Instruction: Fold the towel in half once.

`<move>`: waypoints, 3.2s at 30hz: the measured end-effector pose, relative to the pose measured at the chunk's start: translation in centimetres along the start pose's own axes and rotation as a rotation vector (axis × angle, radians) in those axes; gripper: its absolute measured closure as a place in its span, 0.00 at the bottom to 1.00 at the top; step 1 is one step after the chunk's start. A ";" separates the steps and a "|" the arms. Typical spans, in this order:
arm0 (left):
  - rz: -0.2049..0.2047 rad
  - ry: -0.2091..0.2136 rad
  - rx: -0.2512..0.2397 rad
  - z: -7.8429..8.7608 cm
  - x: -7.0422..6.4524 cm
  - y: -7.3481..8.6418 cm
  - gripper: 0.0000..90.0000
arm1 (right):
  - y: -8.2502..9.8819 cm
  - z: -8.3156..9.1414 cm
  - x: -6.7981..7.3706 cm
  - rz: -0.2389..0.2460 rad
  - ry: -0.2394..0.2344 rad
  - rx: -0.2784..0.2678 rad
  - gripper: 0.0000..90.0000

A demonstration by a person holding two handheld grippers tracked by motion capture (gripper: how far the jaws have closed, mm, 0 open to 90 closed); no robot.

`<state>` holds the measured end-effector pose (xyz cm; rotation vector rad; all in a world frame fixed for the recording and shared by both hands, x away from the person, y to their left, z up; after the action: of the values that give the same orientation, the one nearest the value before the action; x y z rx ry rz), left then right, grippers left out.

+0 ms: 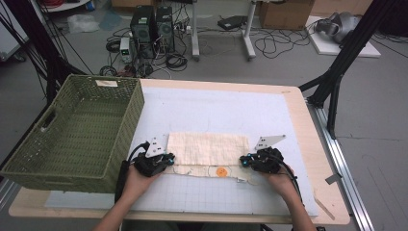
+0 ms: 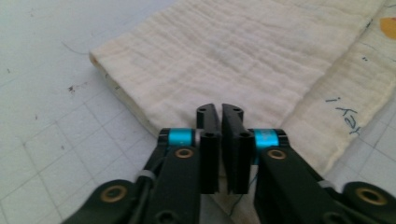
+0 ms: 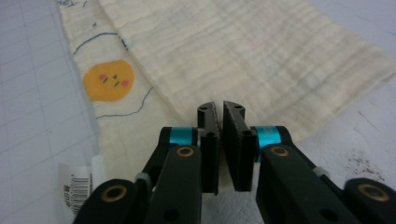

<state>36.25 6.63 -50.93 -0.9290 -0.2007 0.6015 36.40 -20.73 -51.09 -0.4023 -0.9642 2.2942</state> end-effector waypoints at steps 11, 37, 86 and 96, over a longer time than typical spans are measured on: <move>-0.006 -0.013 -0.083 2.1 0.5 -2.1 1.00 | -2.0 1.7 -0.1 0.014 0.007 -0.074 0.98; 0.008 0.021 -0.028 2.7 -1.6 1.9 1.00 | 1.7 2.6 3.2 0.014 -0.045 -0.016 0.99; 0.075 -0.108 -0.132 -1.9 3.4 -4.6 0.95 | -2.5 1.1 0.8 -0.061 -0.017 -0.141 0.82; 0.080 -0.130 -0.008 -3.1 4.4 -2.7 0.92 | -2.8 0.5 0.1 -0.074 -0.026 -0.137 0.80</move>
<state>42.21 5.79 -50.98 -0.9094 -0.2833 0.7363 37.21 -19.38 -48.73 -0.3882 -1.1345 2.1788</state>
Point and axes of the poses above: each handheld gripper's, and its own axes: z roughly backward along the jaws, y roughly out of its underside, x roughly to its left, the point moved 10 cm from there along -z, roughly forward along the jaws, and after that the axes turned 11 degrees about y, right-handed, at the moved point
